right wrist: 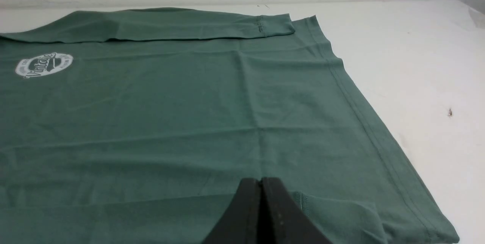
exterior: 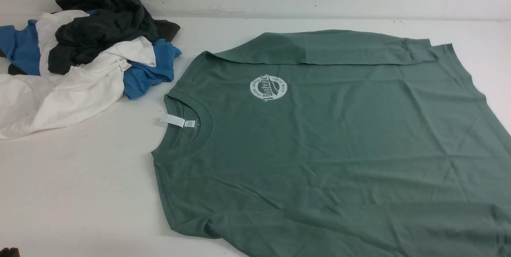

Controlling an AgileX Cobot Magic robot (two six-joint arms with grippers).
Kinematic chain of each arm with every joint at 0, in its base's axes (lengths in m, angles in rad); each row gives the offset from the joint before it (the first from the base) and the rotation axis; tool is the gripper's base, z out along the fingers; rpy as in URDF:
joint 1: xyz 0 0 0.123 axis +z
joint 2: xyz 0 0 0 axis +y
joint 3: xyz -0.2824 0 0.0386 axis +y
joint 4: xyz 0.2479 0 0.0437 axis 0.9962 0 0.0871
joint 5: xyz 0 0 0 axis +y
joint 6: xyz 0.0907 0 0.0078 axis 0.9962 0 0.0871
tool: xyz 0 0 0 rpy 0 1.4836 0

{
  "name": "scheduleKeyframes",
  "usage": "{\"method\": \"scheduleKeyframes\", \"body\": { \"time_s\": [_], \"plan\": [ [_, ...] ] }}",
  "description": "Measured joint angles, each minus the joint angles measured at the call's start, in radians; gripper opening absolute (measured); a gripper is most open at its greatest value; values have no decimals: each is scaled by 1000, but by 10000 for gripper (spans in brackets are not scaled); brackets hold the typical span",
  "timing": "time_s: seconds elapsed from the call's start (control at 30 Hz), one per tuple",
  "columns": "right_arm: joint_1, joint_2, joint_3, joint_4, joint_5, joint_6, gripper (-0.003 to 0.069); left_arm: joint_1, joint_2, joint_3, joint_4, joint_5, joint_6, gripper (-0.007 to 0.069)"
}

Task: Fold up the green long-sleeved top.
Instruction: Hold the cuff closest to the cuff with your right arm

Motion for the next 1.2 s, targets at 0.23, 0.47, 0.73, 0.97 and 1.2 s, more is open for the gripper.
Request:
{"method": "scheduleKeyframes", "body": {
  "time_s": [0.23, 0.47, 0.73, 0.97, 1.2],
  "plan": [
    [0, 0, 0, 1, 0, 0, -15, 0, 0, 0, 0, 0, 0, -1],
    [0, 0, 0, 0, 0, 0, -15, 0, 0, 0, 0, 0, 0, -1],
    [0, 0, 0, -22, -8, 2, -15, 0, 0, 0, 0, 0, 0, -1],
    [0, 0, 4, 387, -126, 265, -15, 0, 0, 0, 0, 0, 0, -1],
    [0, 0, 4, 700, -155, 379, -15, 0, 0, 0, 0, 0, 0, -1]
  ]
}}
